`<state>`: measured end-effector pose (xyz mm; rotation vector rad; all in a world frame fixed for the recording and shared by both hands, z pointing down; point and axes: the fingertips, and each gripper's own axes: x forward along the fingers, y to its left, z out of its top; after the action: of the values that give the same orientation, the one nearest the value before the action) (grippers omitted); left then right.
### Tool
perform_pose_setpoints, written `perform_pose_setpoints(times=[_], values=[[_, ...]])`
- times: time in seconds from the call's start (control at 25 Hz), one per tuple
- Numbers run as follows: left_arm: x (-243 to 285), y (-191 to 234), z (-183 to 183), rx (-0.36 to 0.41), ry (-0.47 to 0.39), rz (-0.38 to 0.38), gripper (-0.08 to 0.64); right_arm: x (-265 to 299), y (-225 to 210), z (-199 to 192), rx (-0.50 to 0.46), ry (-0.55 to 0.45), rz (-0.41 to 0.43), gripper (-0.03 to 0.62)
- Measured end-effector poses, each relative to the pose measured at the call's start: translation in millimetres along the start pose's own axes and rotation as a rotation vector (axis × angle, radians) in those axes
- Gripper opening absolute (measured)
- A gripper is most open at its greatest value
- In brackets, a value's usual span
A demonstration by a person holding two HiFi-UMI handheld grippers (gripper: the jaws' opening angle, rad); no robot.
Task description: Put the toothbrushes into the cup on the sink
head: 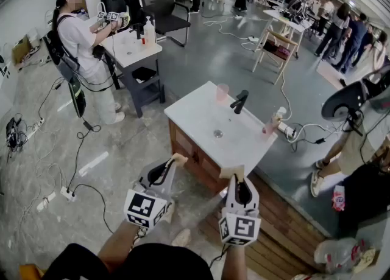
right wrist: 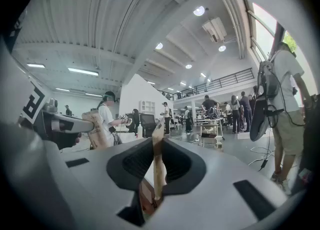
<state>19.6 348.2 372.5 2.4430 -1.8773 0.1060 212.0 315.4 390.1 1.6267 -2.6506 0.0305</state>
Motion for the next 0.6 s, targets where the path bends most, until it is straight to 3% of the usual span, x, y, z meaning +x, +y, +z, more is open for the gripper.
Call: perform_pose_setpoints(times=[0.6], values=[[36, 33, 1, -0.009, 0.008, -0.008, 0.006, 44, -1, 0, 0.003, 0.006, -0.017, 0.052]])
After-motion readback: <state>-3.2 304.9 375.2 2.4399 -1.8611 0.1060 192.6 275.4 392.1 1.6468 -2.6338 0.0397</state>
